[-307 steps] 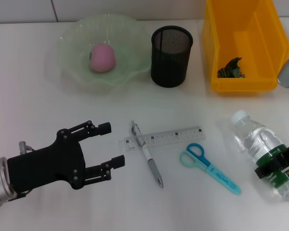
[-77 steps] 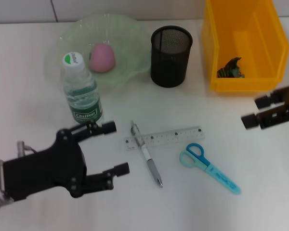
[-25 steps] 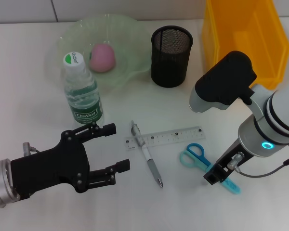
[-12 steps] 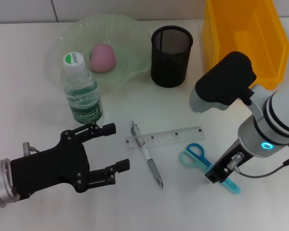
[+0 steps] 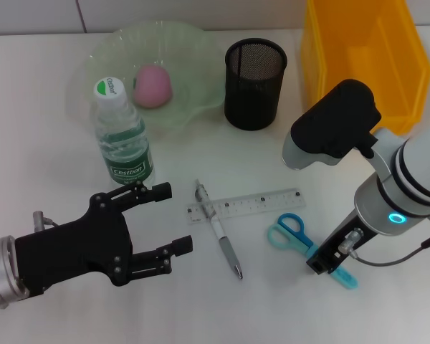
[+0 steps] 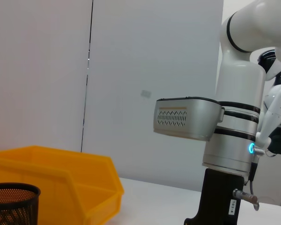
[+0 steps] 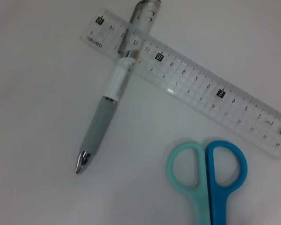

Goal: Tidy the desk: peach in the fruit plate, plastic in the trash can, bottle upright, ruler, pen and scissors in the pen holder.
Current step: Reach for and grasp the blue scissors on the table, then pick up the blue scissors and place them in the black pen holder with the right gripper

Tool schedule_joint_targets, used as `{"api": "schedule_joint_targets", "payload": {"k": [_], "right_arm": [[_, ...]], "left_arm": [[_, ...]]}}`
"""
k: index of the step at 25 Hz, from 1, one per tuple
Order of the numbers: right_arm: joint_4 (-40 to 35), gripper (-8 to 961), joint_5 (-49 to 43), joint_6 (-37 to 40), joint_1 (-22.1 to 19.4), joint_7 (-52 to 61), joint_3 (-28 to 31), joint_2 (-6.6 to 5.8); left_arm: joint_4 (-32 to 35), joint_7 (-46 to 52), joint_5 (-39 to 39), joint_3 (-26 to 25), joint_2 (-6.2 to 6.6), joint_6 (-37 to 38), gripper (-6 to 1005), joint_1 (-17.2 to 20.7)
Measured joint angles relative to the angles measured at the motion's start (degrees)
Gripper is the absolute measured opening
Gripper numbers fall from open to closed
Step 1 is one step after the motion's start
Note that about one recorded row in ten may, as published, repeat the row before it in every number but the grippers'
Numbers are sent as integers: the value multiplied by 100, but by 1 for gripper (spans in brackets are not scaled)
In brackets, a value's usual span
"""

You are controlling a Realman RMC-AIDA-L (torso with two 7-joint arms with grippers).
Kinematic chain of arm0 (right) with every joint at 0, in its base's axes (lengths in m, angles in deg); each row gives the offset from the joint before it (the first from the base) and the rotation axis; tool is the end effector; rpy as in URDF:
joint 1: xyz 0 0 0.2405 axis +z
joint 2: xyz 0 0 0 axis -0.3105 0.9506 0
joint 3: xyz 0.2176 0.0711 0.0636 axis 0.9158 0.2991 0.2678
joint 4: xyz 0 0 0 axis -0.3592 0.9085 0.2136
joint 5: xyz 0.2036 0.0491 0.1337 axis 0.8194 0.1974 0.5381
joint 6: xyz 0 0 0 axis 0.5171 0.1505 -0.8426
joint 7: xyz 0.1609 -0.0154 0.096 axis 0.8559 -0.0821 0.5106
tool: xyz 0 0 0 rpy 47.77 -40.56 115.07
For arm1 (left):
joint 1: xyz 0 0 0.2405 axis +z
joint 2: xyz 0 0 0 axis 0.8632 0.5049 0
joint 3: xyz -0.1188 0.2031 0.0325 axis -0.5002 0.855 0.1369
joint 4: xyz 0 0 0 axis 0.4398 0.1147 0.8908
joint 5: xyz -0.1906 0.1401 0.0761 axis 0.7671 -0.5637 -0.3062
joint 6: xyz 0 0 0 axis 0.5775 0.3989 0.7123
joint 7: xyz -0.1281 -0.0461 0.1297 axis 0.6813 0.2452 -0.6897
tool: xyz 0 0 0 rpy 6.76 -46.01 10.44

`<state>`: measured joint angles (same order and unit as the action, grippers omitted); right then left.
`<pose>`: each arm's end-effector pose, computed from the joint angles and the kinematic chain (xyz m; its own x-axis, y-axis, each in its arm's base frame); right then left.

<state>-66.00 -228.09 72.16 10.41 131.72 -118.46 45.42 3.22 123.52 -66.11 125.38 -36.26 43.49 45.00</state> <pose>0.1665 0.3184 -0.1037 0.6150 -0.7038 0.3556 -0.5476 -0.7056 -0.4497 -0.2698 0.2671 -0.0605 0.7208 0.0956 0.6865 0.2847 -0.9439 -0.1675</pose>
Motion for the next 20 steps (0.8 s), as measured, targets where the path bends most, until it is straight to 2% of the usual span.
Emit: {"api": "schedule_joint_targets", "payload": {"k": [8,11,15,20], "right_arm": [[82,348,7,-55,7,-1,7,0],[98,220,8,-83,2,-15,36,0],[140,207,136,-144,-22,-57,59,-23],[-402,202,274,25,-213,-181,310,-55]], "left_arm": [[0,0,0,2,0,0,814,0],[0,0,0,2,0,0,814,0],[0,0,0,-6,0,0,814,0],[0,0,2,-7,0,0,814,0]]}}
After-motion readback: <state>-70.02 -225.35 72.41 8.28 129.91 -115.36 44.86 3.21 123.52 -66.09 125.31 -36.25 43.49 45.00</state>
